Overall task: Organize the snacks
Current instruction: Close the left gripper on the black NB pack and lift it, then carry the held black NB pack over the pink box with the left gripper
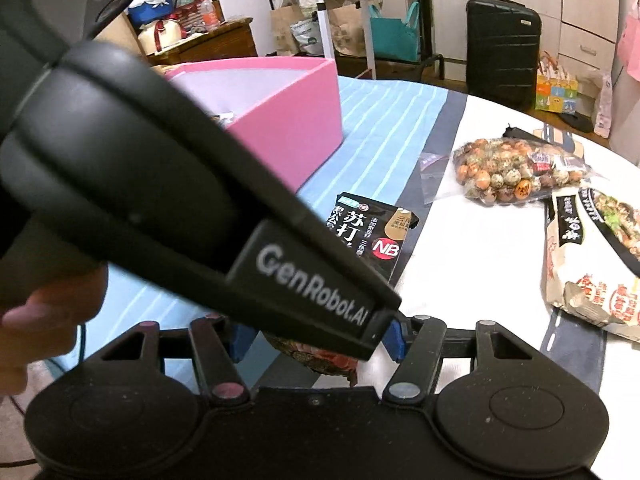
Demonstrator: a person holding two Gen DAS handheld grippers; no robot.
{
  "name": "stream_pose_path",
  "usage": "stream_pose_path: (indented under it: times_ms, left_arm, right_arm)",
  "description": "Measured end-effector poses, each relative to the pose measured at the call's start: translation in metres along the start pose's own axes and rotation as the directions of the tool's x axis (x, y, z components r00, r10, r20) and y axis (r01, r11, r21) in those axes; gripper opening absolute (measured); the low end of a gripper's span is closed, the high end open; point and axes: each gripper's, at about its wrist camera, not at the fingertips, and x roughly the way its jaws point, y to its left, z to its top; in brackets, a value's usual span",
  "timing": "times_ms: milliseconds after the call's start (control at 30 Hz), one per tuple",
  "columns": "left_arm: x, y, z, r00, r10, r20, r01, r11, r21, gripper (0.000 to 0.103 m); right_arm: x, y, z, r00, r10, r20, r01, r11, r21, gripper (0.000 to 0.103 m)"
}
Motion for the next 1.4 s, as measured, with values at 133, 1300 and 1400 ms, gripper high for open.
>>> stream_pose_path:
  times_ms: [133, 1300, 1400]
  left_arm:
    - [-0.021, 0.0, -0.01, 0.999, -0.036, 0.031, 0.037, 0.999, -0.014, 0.045]
    - [-0.146, 0.104, 0.038, 0.957, 0.041, 0.288, 0.02, 0.979, -0.205, 0.045]
    - [-0.129, 0.125, 0.046, 0.956, 0.065, 0.287, 0.016, 0.962, -0.273, 0.045]
  right_arm:
    - [-0.001, -0.008, 0.019, 1.0, -0.004, -0.004, 0.003, 1.0, -0.019, 0.066]
    - [-0.014, 0.091, 0.128, 0.989, 0.099, 0.11, -0.042, 0.899, -0.437, 0.066]
    - [0.01, 0.09, 0.14, 0.99, 0.118, 0.079, -0.07, 0.89, -0.45, 0.066]
